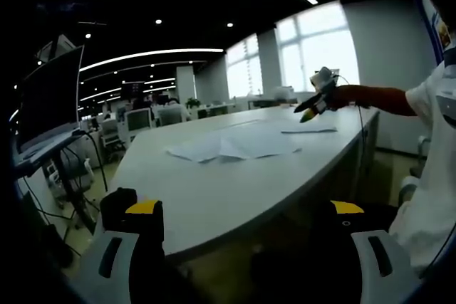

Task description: Organize the stack of printing papers by aligning and flattening the scattered papers on the table

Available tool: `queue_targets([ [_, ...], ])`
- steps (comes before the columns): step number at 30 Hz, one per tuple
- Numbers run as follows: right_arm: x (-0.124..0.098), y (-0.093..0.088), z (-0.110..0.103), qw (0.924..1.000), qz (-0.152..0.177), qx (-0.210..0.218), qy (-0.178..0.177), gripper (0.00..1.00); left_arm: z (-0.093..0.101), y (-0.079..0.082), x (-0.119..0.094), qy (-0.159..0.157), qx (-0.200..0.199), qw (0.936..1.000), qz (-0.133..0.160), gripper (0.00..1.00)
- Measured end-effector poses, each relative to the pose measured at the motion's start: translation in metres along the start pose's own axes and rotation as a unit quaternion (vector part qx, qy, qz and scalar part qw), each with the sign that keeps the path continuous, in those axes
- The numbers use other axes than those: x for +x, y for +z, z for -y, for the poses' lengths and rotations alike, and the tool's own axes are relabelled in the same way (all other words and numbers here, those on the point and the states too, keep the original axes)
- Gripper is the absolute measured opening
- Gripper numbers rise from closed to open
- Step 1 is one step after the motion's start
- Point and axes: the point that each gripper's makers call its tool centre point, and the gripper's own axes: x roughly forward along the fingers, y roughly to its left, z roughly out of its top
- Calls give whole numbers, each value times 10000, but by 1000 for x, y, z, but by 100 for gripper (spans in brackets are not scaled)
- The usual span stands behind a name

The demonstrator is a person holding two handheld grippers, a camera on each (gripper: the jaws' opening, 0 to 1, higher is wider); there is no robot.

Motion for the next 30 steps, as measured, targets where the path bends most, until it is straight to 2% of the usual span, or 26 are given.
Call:
queue_targets([
  [30,8,3,0,10000,-11,-3,44,87,-3,0,-5,62,-21,10000,-18,97],
])
